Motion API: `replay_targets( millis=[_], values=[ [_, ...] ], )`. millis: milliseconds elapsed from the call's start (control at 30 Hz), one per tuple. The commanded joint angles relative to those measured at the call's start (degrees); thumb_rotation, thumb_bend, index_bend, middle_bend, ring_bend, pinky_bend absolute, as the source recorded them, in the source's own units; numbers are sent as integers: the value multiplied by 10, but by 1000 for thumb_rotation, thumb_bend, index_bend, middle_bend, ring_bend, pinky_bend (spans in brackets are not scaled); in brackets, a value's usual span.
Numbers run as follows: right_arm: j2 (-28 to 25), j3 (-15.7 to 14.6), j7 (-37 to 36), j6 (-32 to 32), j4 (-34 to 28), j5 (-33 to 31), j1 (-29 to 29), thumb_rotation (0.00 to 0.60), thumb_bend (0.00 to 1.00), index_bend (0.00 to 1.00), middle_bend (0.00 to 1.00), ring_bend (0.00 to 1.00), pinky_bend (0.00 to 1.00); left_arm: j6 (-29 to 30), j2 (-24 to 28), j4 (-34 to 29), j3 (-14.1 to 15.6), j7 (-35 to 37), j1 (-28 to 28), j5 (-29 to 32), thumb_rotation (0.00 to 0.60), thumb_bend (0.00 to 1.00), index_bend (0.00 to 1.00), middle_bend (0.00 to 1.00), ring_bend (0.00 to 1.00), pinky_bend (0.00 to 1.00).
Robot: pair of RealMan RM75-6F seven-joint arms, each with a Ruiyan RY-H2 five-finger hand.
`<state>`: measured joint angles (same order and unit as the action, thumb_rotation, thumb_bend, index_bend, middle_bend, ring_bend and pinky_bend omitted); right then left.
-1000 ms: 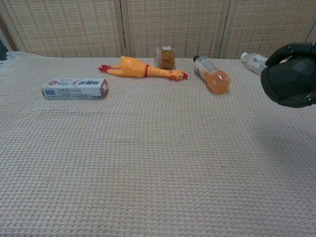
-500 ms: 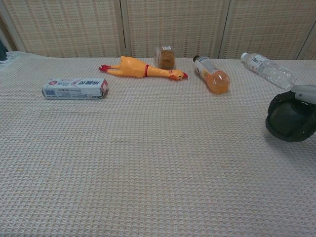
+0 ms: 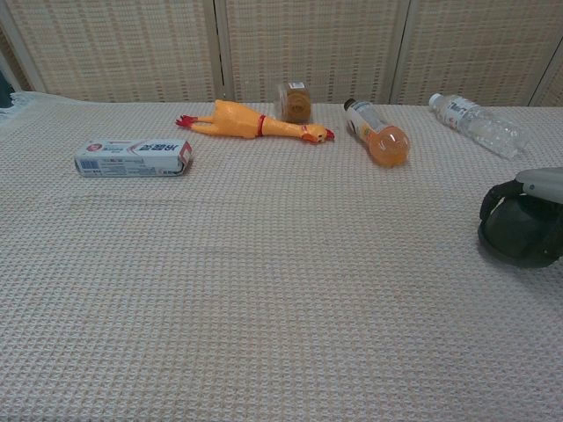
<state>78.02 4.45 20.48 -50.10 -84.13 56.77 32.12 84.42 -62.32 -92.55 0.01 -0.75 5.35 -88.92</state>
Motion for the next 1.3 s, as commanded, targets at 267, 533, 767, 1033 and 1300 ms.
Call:
replay_targets(
  millis=[267, 533, 767, 1033, 1300],
  values=[
    [-5, -6, -29, -21, 0, 45, -10, 600, 136, 318, 24, 0, 125, 1, 0, 0, 0, 1, 0, -1, 600, 448, 602, 351, 268, 492],
    [-11, -12, -20, -15, 2, 40, -10, 600, 136, 137, 0, 0, 64, 0, 0, -1, 0, 0, 0, 0, 600, 447, 603, 353, 269, 492],
    [-12, -11, -15, -21, 0, 38, -10, 600, 136, 0, 0, 0, 42, 0, 0, 0, 0, 0, 0, -1, 600, 446, 603, 353, 272, 492],
    [-14, -6, -58, -59, -16, 82, -27, 600, 136, 0, 0, 0, 91, -1, 0, -1, 0, -2, 0, 0, 600, 447, 601, 353, 272, 492],
    [-7, -3, -52, -67, -10, 83, -31, 600, 136, 129, 82, 69, 223, -2, 0, -2, 1, -4, 0, 0, 600, 448, 602, 353, 273, 492]
  ],
)
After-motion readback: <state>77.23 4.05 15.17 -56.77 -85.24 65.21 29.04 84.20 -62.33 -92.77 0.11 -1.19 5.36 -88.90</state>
